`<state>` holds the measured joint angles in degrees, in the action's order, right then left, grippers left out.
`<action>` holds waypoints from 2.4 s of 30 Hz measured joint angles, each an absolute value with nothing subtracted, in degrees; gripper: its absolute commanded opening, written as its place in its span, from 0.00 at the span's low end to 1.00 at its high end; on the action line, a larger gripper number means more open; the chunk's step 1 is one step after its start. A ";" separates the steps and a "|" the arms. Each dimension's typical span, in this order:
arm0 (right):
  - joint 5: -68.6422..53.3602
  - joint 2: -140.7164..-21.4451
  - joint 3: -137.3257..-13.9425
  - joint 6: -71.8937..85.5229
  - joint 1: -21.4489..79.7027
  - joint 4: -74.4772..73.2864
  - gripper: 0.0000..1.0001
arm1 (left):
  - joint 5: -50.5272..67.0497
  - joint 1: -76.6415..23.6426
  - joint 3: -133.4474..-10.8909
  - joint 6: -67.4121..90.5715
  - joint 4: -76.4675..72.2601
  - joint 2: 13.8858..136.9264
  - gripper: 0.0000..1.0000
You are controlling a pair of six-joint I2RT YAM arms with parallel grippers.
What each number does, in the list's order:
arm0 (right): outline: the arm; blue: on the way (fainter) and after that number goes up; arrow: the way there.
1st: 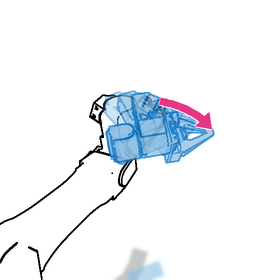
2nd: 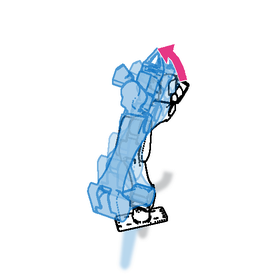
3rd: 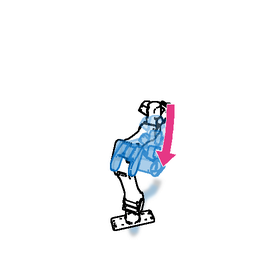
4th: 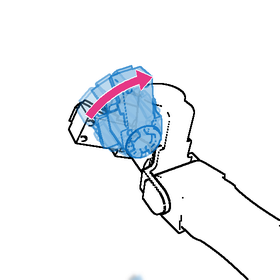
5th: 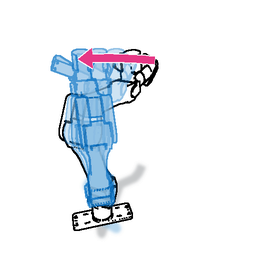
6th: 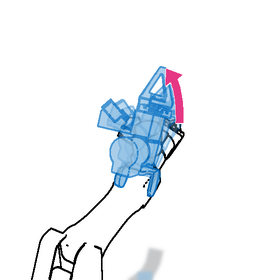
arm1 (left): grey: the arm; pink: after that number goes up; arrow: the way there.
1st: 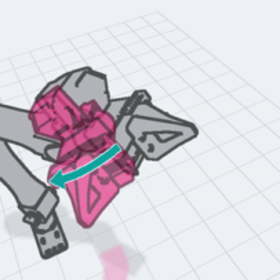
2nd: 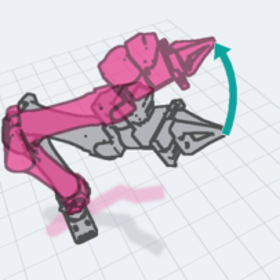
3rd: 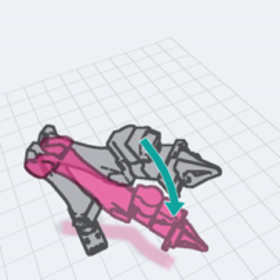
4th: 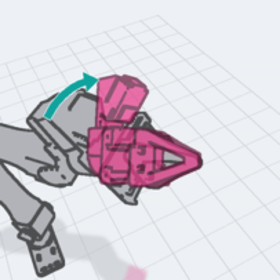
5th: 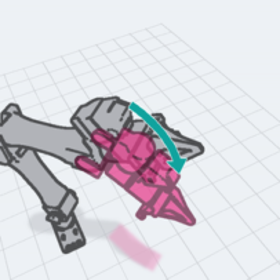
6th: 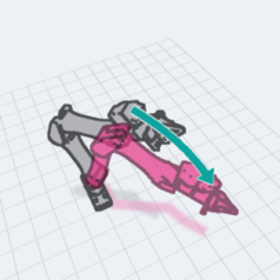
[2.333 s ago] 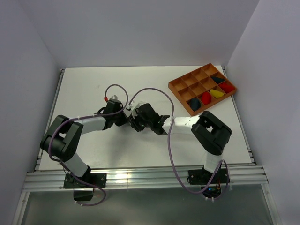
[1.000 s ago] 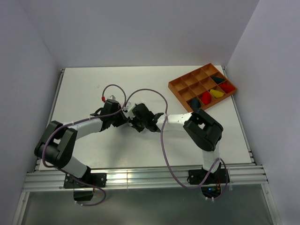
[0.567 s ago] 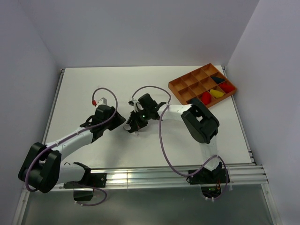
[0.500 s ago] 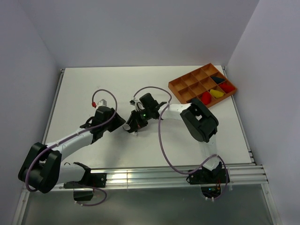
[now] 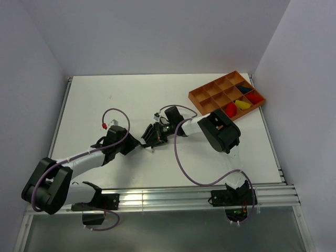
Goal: Roll the socks
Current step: Roll the sock at the center of the board.
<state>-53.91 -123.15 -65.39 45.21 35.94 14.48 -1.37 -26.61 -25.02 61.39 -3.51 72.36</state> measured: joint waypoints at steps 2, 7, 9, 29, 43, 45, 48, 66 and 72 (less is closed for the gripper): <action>-54.04 -123.17 -65.14 46.30 35.86 15.49 0.00 | -1.32 -26.61 -25.04 61.89 -4.12 73.25 0.48; -54.13 -123.74 -65.14 48.23 35.48 17.67 0.00 | -1.30 -26.61 -25.34 63.33 -5.80 75.77 0.46; -54.30 -124.27 -65.14 48.80 35.33 18.37 0.00 | -1.30 -26.61 -25.78 63.88 -6.55 76.84 0.45; -55.64 -125.95 -64.47 51.00 34.57 23.03 0.00 | -1.41 -26.61 -28.80 65.63 -11.18 82.41 0.50; -55.61 -125.95 -64.16 51.57 34.46 23.79 0.00 | -1.37 -26.61 -32.71 65.04 -11.38 87.31 0.41; -55.51 -125.97 -64.16 51.37 34.44 23.81 0.00 | -1.15 -26.61 -34.37 64.58 -11.38 89.14 0.34; -55.13 -125.95 -64.16 50.70 34.26 23.70 0.00 | -0.86 -26.61 -36.14 63.46 -10.92 91.24 0.22; -36.73 -106.96 -51.68 36.34 34.87 21.45 0.43 | -9.13 -31.66 -46.70 57.17 7.22 93.19 0.00; -24.93 -98.24 -46.61 29.28 40.51 24.95 0.40 | -10.52 -32.45 -49.36 56.42 11.09 94.39 0.00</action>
<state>-24.93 -98.24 -46.61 29.28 40.51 24.95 -10.52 -32.45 -49.36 56.42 11.09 94.39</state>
